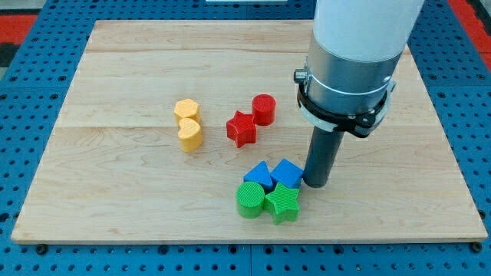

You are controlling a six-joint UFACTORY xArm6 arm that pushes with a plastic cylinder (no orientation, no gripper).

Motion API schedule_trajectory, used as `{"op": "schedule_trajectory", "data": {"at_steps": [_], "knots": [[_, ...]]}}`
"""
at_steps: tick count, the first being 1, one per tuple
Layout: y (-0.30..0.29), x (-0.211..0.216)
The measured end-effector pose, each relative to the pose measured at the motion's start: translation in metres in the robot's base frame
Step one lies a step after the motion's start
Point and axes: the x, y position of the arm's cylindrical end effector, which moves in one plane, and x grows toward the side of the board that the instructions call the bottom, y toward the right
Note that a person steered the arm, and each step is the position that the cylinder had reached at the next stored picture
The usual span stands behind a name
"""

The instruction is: Nudge the red star left a bit

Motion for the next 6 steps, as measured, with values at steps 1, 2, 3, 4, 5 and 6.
{"op": "schedule_trajectory", "data": {"at_steps": [1, 2, 3, 4, 5, 6], "knots": [[0.000, -0.015], [0.000, -0.029], [-0.009, -0.044], [-0.021, -0.059], [-0.056, -0.064], [-0.081, -0.064]]}}
